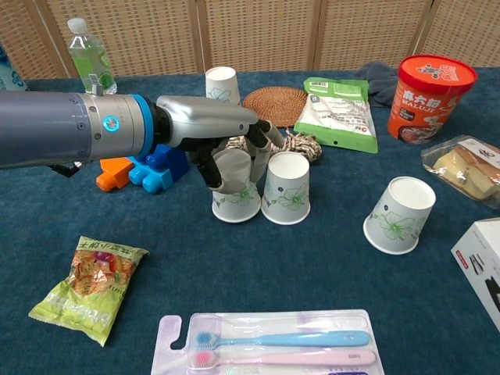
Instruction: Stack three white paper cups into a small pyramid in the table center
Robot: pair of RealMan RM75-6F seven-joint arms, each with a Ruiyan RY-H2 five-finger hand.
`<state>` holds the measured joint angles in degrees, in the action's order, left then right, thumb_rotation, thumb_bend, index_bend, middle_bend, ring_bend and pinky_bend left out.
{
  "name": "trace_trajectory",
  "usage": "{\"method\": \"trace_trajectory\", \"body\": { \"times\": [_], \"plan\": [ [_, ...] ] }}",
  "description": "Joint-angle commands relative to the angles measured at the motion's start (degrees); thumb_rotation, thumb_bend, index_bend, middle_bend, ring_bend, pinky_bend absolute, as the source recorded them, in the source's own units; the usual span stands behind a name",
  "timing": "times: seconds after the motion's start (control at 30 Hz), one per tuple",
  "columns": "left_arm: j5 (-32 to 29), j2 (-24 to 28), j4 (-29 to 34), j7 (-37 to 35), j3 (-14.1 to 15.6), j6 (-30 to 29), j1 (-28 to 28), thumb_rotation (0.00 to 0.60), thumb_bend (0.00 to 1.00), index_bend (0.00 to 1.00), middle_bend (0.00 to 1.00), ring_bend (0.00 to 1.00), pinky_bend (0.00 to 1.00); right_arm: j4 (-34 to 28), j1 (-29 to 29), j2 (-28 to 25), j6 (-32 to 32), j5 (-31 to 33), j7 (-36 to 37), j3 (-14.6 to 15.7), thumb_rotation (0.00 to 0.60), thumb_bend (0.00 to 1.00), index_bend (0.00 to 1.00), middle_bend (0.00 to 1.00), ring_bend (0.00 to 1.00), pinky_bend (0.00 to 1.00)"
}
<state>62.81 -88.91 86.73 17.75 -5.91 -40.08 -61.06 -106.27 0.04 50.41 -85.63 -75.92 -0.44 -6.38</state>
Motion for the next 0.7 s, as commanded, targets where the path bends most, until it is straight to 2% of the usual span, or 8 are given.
{"method": "trace_trajectory", "body": {
  "times": [0.03,0.3,0.53,0.7],
  "plan": [
    [-0.1,-0.1,0.0,0.4,0.0,-0.3,0.0,0.600,0.45,0.46,0.11,0.24,0.58,0.1,-0.1,0.0,-0.1,-0.1,0.1,0.0,0.600,0.51,0.00,0.00,0.00,0.00],
    [-0.4,-0.7,-0.3,1.4,0.2,-0.7,-0.1,0.600,0.45,0.39,0.06,0.15,0.51,0.2,-0.4,0.0,-0.4,-0.3,0.5,0.1,0.600,0.51,0.00,0.00,0.00,0.00],
    [0.0,-0.1,0.5,0.9,0.3,-0.6,0.0,0.600,0.45,0.34,0.00,0.01,0.40,0.3,-0.4,-0.1,-0.5,-0.5,0.6,0.1,0.600,0.51,0.00,0.00,0.00,0.00],
    [0.5,0.7,1.3,0.2,0.4,-0.4,0.2,0.600,0.45,0.29,0.00,0.00,0.35,0.1,-0.4,-0.2,-0.5,-0.6,0.5,0.1,0.600,0.51,0.00,0.00,0.00,0.00]
  ]
}}
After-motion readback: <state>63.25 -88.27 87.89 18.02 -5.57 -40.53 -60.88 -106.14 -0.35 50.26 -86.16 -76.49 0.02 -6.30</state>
